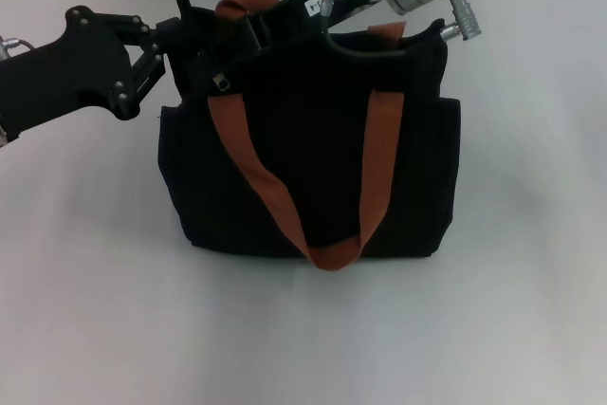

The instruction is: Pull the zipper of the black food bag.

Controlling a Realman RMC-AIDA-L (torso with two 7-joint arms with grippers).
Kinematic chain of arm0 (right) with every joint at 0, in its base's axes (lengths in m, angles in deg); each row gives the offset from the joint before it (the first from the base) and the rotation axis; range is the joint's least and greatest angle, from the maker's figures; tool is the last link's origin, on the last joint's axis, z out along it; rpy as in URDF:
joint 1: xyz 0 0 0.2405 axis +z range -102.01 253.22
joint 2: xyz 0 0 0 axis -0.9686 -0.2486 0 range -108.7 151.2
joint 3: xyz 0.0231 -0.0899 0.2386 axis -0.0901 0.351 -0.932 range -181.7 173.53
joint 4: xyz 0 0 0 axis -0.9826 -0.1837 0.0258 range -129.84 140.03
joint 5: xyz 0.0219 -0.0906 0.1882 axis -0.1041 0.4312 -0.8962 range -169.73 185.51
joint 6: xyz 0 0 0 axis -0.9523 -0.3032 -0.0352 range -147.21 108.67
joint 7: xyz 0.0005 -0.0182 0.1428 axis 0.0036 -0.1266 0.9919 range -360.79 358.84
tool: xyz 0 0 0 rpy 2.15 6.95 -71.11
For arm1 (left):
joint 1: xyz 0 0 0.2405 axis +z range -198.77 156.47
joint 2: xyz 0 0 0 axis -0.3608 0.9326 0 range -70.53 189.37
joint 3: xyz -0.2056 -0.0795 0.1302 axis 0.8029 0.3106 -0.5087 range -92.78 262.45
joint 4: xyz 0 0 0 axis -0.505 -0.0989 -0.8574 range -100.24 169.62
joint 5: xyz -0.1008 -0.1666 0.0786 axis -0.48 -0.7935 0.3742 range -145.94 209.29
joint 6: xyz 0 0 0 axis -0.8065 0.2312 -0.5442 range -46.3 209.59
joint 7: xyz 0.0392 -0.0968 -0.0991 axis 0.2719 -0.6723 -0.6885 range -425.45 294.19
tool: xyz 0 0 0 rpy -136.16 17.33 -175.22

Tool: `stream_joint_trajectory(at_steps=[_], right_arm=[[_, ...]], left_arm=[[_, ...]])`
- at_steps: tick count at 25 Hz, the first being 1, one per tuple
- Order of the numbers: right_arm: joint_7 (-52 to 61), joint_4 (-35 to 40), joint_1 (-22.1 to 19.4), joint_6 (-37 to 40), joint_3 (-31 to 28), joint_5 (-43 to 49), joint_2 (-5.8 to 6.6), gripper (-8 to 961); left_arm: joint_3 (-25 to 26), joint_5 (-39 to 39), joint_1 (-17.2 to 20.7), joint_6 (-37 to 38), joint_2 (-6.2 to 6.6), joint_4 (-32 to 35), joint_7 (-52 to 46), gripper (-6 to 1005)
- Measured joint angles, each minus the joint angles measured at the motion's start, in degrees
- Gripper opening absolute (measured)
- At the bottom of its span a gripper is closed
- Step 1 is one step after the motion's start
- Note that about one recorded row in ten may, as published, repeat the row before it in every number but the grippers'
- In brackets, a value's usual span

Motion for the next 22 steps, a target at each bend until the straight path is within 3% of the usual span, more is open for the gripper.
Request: stream_joint_trajectory(at_steps=[18,22], right_arm=[[0.33,0.29,-0.21,-1.21,1.44,0.42,0.00,244],[0.33,0.31,-0.10,-1.24,1.49,0.46,0.00,179]], left_arm=[[0.21,0.00,0.00,0.76,-0.03,0.00,-0.09,54],[0.27,0.00,0.00,0.81,-0.03,0.00,-0.09,54]])
